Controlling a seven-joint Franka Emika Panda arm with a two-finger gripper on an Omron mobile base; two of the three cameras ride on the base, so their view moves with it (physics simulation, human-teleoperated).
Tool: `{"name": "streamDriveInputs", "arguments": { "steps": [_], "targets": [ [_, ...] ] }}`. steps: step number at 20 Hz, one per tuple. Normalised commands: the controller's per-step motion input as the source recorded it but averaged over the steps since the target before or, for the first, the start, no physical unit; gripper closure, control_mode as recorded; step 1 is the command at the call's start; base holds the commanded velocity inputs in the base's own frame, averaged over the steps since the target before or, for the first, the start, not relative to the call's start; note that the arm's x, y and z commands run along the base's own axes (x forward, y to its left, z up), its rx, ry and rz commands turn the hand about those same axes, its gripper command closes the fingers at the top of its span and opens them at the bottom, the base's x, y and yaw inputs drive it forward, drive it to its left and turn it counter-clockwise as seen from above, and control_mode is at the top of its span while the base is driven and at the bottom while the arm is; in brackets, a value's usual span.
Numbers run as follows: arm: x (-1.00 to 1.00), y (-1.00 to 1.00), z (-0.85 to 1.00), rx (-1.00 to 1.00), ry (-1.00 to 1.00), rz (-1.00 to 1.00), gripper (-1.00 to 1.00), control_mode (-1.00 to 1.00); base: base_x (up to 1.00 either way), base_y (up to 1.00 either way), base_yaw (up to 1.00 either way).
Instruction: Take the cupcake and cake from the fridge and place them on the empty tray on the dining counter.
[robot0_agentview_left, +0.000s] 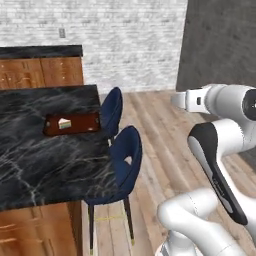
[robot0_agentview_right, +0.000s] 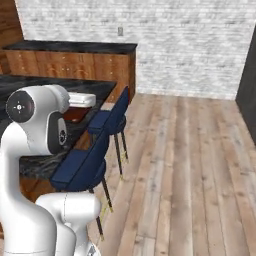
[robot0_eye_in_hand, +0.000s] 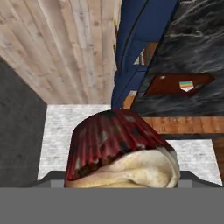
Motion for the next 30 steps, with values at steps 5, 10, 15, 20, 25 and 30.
{"name": "streamDriveInputs", "arguments": {
  "steps": [5, 10, 15, 20, 25, 30],
  "targets": [
    [0.00, 0.00, 0.00, 0.00, 0.00, 0.00, 1.00, 1.00, 0.69, -1.00, 0.39],
    [0.00, 0.00, 0.00, 0.00, 0.00, 0.00, 1.00, 1.00, 0.96, -0.73, 0.56],
    [0.00, 0.00, 0.00, 0.00, 0.00, 0.00, 1.00, 1.00, 1.00, -0.43, 0.69],
    [0.00, 0.00, 0.00, 0.00, 0.00, 0.00, 1.00, 1.00, 1.00, -0.49, 0.68],
    [0.00, 0.00, 0.00, 0.00, 0.00, 0.00, 1.00, 1.00, 0.98, -0.69, 0.62],
    [0.00, 0.00, 0.00, 0.00, 0.00, 0.00, 1.00, 1.00, 0.89, -0.91, 0.55]
  ]
}}
